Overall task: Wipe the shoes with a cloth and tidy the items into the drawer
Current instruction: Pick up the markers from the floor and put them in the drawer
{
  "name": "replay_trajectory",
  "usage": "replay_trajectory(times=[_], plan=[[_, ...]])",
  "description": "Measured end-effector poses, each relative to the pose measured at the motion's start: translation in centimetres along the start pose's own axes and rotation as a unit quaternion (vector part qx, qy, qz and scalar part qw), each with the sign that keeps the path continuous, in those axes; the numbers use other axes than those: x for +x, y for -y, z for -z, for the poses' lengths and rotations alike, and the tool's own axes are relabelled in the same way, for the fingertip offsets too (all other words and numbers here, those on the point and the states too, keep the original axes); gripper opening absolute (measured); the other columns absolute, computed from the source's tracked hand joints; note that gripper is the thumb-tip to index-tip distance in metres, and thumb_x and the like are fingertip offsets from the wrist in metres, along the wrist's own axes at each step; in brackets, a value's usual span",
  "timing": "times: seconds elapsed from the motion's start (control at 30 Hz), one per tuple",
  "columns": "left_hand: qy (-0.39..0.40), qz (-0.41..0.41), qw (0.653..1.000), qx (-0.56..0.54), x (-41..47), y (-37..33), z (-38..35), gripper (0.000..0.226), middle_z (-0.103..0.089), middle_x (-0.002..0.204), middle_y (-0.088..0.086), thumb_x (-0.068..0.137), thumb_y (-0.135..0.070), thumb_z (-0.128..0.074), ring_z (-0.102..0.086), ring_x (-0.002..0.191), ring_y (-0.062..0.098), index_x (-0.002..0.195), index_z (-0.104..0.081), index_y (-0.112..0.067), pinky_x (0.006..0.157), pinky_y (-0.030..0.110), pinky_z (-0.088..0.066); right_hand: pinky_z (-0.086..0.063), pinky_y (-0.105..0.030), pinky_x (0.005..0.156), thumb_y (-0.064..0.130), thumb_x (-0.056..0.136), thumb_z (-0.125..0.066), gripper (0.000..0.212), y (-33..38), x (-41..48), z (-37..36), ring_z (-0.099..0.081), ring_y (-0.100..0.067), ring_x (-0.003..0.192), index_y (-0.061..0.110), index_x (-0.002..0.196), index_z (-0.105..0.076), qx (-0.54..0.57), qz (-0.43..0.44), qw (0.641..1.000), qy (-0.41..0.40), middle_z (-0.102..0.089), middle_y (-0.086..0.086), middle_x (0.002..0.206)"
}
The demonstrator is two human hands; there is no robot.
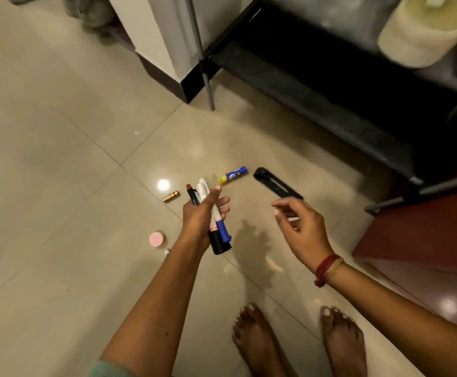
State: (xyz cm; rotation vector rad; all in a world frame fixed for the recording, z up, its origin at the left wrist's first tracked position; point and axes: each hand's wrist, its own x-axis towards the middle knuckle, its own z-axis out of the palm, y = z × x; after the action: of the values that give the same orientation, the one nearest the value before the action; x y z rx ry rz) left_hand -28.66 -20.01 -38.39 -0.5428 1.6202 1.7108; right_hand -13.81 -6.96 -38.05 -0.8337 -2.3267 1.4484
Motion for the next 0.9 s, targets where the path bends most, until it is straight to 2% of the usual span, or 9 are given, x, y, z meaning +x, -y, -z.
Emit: replay_trajectory(times=[0.1, 0.17, 0.23, 0.33, 0.47, 0.57, 0.77, 0.83, 0.9], plan=[[0.051, -0.013, 0.998, 0.029, -3.6, -4.3, -2.9, 0.018, -0.069, 0.068, 0.006, 0.087, -0.019, -0.068, -0.061, 0.048, 0.012, 0.099, -0.064, -0.007, 0.045, 0.019, -0.048, -0.045, -0.008, 0.064, 0.009, 0.089, -0.058, 0.014, 2.4, -2.2, 4.5, -0.058, -0.002, 0.085, 0.017, 0.098, -0.065, -0.040, 0.021, 0.997, -0.059, -0.061, 0.005, 0.095], [0.072, -0.030, 0.996, 0.033, -3.7, -6.5, -4.3, 0.013, -0.068, 0.072, 0.005, 0.088, -0.015, -0.066, -0.061, 0.047, 0.012, 0.097, -0.064, -0.005, 0.045, 0.019, -0.048, -0.047, -0.017, 0.071, 0.014, 0.089, -0.057, 0.013, 2.6, -2.1, 5.1, -0.057, -0.005, 0.088, 0.017, 0.099, -0.064, -0.059, 0.026, 0.995, -0.075, -0.060, 0.004, 0.096], [0.139, -0.062, 0.987, 0.059, -13.3, -9.9, -7.7, 0.011, -0.066, 0.077, 0.006, 0.089, -0.013, -0.064, -0.061, 0.049, 0.012, 0.095, -0.063, -0.004, 0.046, 0.020, -0.048, -0.047, -0.030, 0.078, 0.020, 0.086, -0.053, 0.018, 7.4, -7.6, 12.1, -0.056, -0.016, 0.094, 0.014, 0.100, -0.063, -0.097, 0.053, 0.981, -0.158, -0.060, 0.000, 0.097], [0.176, -0.072, 0.980, 0.066, -15.7, -11.5, -10.3, 0.007, -0.063, 0.078, 0.006, 0.091, -0.013, -0.061, -0.060, 0.049, 0.011, 0.093, -0.061, -0.006, 0.047, 0.019, -0.048, -0.046, -0.039, 0.083, 0.023, 0.084, -0.051, 0.021, 7.3, -8.9, 13.8, -0.054, -0.015, 0.092, 0.015, 0.101, -0.062, -0.095, 0.052, 0.977, -0.182, -0.057, 0.004, 0.096], [0.203, -0.059, 0.977, 0.031, -24.1, -12.2, -13.8, 0.006, -0.065, 0.080, 0.006, 0.091, -0.013, -0.060, -0.064, 0.049, 0.010, 0.093, -0.060, -0.007, 0.045, 0.017, -0.049, -0.048, -0.041, 0.080, 0.019, 0.087, -0.055, 0.015, 8.2, -14.1, 18.6, -0.052, -0.014, 0.090, 0.020, 0.101, -0.061, -0.100, 0.049, 0.969, -0.222, -0.054, 0.008, 0.095], [0.225, -0.030, 0.974, 0.024, -29.0, -10.9, -16.2, 0.010, -0.064, 0.078, 0.006, 0.090, -0.014, -0.063, -0.063, 0.054, 0.013, 0.095, -0.059, -0.006, 0.047, 0.020, -0.051, -0.048, -0.037, 0.078, 0.011, 0.086, -0.058, 0.015, 8.1, -17.0, 21.8, -0.053, -0.015, 0.091, 0.021, 0.097, -0.061, -0.122, 0.016, 0.964, -0.235, -0.054, 0.008, 0.094], [0.267, 0.055, 0.962, 0.017, -35.3, -3.7, -18.6, 0.012, -0.059, 0.073, 0.003, 0.092, -0.015, -0.061, -0.060, 0.051, 0.012, 0.085, -0.058, -0.007, 0.049, 0.021, -0.051, -0.044, -0.031, 0.070, 0.007, 0.084, -0.056, 0.019, 5.2, -23.5, 25.8, -0.049, -0.008, 0.073, 0.026, 0.083, -0.055, -0.148, -0.082, 0.945, -0.280, -0.049, 0.009, 0.081], [0.262, 0.069, 0.962, 0.025, -35.7, -1.0, -18.8, 0.010, -0.060, 0.077, 0.003, 0.093, -0.015, -0.060, -0.063, 0.056, 0.013, 0.089, -0.058, -0.006, 0.051, 0.024, -0.051, -0.046, -0.036, 0.074, 0.008, 0.085, -0.056, 0.015, 3.9, -24.9, 26.5, -0.050, -0.013, 0.074, 0.023, 0.084, -0.056, -0.157, -0.115, 0.935, -0.295, -0.049, 0.006, 0.083], [0.252, 0.079, 0.964, 0.029, -35.5, 1.2, -18.8, 0.010, -0.061, 0.083, 0.003, 0.094, -0.015, -0.058, -0.063, 0.068, 0.015, 0.096, -0.058, -0.006, 0.056, 0.027, -0.050, -0.047, -0.036, 0.074, 0.009, 0.085, -0.055, 0.013, 3.0, -26.1, 27.1, -0.054, -0.022, 0.082, 0.022, 0.086, -0.057, -0.147, -0.143, 0.928, -0.311, -0.049, 0.004, 0.085]])
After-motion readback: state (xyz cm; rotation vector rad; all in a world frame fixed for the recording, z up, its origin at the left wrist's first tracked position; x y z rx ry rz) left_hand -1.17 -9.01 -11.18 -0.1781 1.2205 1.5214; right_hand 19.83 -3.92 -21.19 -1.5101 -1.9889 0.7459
